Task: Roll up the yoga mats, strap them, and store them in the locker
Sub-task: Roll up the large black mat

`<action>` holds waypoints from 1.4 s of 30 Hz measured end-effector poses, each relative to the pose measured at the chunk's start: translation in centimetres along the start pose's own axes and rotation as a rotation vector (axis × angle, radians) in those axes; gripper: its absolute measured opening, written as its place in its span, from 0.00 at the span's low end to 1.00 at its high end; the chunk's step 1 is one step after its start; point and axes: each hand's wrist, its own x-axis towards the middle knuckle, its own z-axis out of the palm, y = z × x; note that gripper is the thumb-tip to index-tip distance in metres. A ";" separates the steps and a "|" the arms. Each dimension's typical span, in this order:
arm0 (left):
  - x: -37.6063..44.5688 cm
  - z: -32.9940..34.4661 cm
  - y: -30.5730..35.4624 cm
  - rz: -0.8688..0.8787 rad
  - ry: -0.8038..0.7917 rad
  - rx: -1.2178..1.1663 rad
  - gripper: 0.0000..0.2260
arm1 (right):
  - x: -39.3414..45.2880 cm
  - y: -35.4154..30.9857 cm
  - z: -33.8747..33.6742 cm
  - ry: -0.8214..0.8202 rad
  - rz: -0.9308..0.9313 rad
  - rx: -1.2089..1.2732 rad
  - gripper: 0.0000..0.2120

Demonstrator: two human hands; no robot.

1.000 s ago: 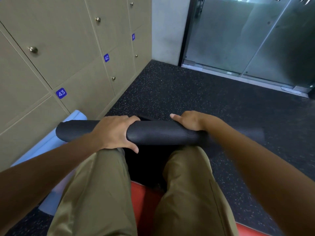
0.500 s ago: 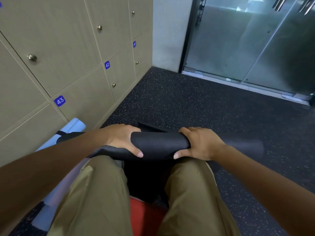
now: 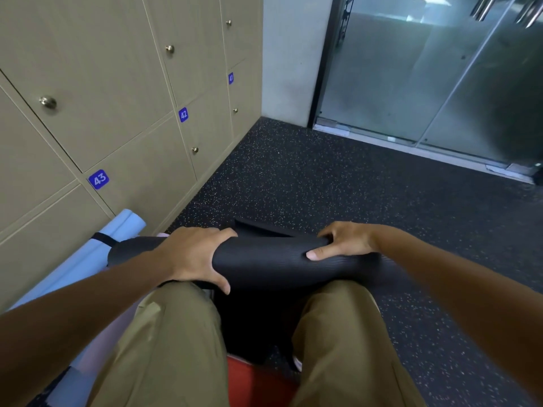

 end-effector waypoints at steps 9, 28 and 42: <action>2.0 -1.4 -0.2 -0.033 0.083 -0.036 0.32 | -0.2 -0.3 -1.5 0.133 -0.055 -0.244 0.39; -6.8 -21.6 2.9 -0.055 0.422 0.199 0.33 | -16.2 -7.9 -10.8 0.737 -0.152 -0.622 0.45; -21.6 -22.3 7.7 -0.022 0.510 0.202 0.32 | -29.9 -13.6 -4.8 0.853 -0.195 -0.788 0.45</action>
